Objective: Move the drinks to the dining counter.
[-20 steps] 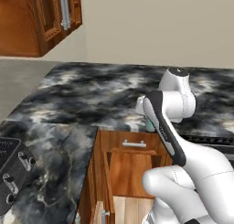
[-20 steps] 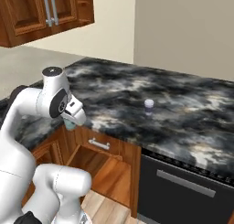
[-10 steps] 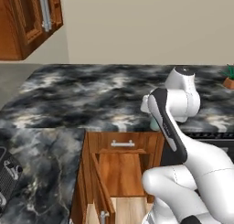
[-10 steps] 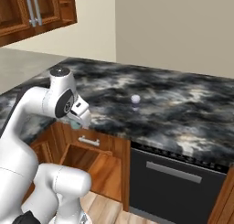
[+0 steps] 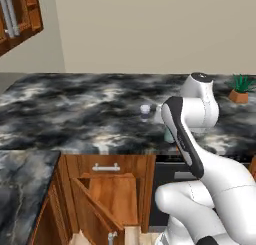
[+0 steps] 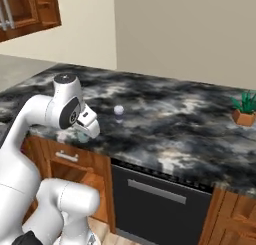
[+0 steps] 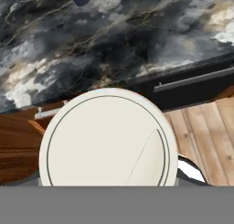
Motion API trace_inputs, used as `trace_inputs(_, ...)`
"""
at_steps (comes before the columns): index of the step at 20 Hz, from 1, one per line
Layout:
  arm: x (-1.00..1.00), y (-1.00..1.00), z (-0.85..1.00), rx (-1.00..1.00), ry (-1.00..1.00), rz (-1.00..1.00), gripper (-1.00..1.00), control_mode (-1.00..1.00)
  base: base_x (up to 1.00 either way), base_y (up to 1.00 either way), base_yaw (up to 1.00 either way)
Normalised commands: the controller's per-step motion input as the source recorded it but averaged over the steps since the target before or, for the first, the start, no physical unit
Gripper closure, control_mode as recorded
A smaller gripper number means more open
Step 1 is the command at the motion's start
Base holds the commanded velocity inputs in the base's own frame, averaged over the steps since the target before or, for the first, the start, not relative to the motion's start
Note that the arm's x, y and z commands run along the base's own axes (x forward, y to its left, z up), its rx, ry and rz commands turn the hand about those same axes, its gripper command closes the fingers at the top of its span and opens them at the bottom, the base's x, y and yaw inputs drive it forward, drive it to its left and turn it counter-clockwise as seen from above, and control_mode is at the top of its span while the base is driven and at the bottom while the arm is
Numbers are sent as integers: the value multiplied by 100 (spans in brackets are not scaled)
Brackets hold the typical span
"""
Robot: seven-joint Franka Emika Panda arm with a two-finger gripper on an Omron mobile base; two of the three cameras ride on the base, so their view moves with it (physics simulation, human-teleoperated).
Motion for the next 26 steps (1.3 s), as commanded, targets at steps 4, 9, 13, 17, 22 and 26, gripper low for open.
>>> trace_inputs(4,0,0,0,0,0,0,100,100,100,-100,-6)
trace_inputs(9,0,0,0,0,0,0,100,100,100,-100,-9)
trace_inputs(13,0,0,0,0,0,0,100,100,100,-63,-5)
trace_inputs(17,0,0,0,0,0,0,100,100,100,-29,-24)
trace_inputs(22,0,0,0,0,0,0,100,100,94,-11,-52)
trace_inputs(26,0,0,0,0,0,0,100,100,67,0,-69)
